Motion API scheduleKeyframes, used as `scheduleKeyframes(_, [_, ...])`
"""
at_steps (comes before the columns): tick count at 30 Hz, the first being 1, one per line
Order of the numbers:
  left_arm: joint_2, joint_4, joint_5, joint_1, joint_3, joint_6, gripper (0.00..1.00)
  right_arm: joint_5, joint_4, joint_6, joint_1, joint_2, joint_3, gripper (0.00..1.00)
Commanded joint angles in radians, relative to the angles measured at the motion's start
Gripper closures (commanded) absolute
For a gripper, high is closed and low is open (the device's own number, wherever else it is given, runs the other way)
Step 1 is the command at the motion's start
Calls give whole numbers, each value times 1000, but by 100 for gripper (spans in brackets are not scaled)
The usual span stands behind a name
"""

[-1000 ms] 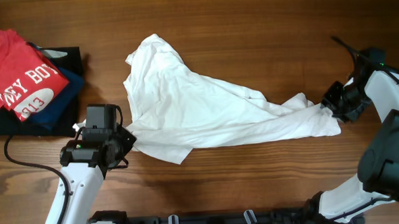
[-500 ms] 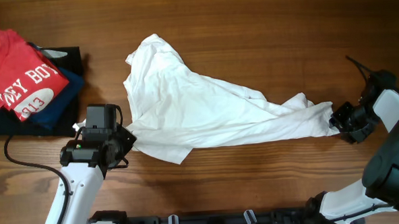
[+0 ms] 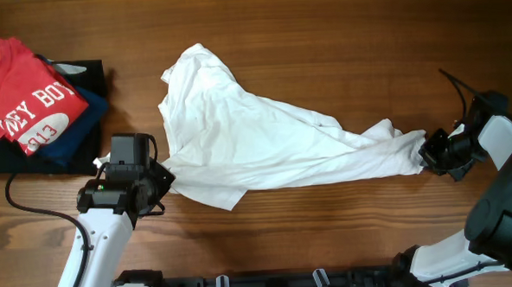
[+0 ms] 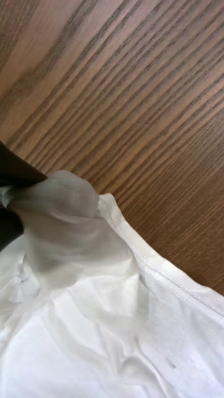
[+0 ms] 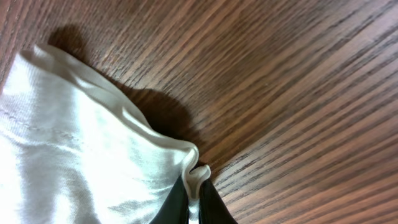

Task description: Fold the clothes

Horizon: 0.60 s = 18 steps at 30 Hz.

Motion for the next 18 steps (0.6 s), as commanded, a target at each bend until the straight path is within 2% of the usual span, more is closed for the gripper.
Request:
scheduleKeyframes(1, [1,3,-10,6,-3,12,91,-67,0,-47,2,-7,-8,96])
scheduleKeyframes(2, [-2,4,-10,6,-2,13,96,-90,-24,-69,2,-20,9,96])
scheduleKeyframes(4, [-12,0,-10,6,22,71,96,-105,-104,-87,2,-75,70,96])
scheduleKeyframes(8, [-24,-66,-10,8,182,152,96,-107,-276,-129,2,-280,218,96])
scheduleKeyframes(13, [-24,-199,-10,47,494,296,96,-103,-480,-167,2,-466,454,96])
scheduleKeyframes(18, [-24,-332,-2,151,746,353,96,-103,-584,-138,2,-552,714,96])
